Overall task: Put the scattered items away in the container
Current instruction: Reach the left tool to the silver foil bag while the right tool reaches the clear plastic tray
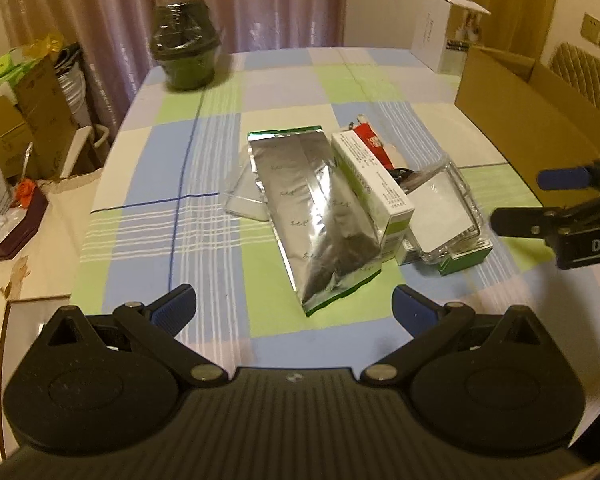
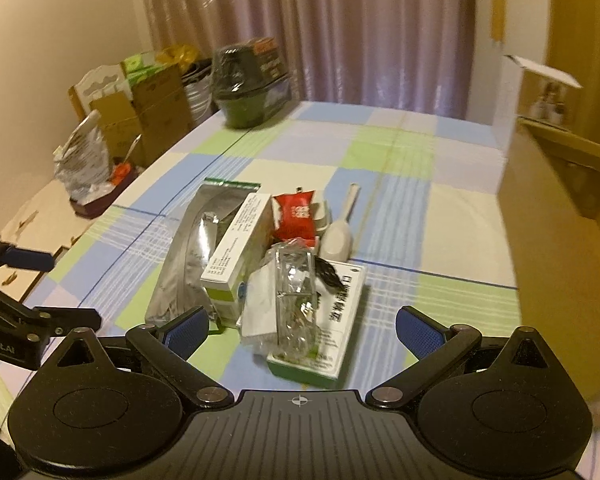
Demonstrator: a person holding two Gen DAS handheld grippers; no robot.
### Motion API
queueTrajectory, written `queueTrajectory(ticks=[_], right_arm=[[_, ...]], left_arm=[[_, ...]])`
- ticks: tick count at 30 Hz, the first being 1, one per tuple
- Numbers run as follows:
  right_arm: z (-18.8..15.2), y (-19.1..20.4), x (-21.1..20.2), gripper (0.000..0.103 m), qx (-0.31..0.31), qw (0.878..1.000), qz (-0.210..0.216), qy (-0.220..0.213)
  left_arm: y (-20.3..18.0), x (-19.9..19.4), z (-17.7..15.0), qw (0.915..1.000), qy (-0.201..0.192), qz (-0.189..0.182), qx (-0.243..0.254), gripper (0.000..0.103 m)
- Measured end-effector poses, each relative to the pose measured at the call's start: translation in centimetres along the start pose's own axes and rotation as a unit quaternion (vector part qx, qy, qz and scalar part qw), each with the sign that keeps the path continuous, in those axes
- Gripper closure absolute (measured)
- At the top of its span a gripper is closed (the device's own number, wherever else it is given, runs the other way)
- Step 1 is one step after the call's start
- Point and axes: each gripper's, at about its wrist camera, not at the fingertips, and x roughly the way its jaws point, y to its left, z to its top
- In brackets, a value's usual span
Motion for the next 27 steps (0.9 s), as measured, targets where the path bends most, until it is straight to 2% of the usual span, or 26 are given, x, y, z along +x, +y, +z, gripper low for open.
queueTrajectory(ticks=[6,7,8,9,18,19,20,23,24,27], right_arm=[[0.5,-0.5,2.7,0.0,-0.024,0.999,0.026,0.011],[0.5,-0.6,3.1,0.014,-0.026,0.999,0.031,0.012],[0.7,-0.8,3.4,0.022,-0.028,0.999,0.035,0.017],[0.7,-0.9,3.7,0.024,-0.028,0.999,0.038,0.021],[0.8,-1.6,5.3,0.025,-0.026,0.998,0.058,0.027],[0.8,-1.7,5.4,0.029,-0.024,0.998,0.058,0.028],[0.9,-1.7,5.5,0.043,-0.023,0.998,0.059,0.03],[0.9,-1.7,5.7,0.051,-0.02,0.997,0.06,0.033],[1.0,-1.8,5.7,0.061,-0.018,0.997,0.062,0.033],[1.0,-1.9,5.4,0.067,-0.009,0.997,0.068,0.034]], left_arm=[[0.3,2.9,1.1,0.9998,0.007,-0.015,0.007,0.001],[0.4,3.3,1.3,0.9997,0.008,-0.021,0.006,0.001],[0.5,3.7,1.4,0.9996,0.009,-0.025,0.005,0.001],[0.5,4.0,1.5,0.9996,0.008,-0.025,0.006,0.001],[0.5,6.0,2.0,0.9991,0.0,-0.041,0.006,0.001],[0.4,6.1,2.1,0.9992,0.0,-0.04,0.005,0.001],[0.4,6.3,2.1,0.9992,0.001,-0.039,0.005,0.001],[0.2,6.9,2.3,0.9993,0.003,-0.037,0.006,0.001],[0.1,7.1,2.3,0.9993,0.003,-0.037,0.005,0.001],[0.3,7.6,2.7,0.9993,0.001,-0.035,-0.01,0.001]])
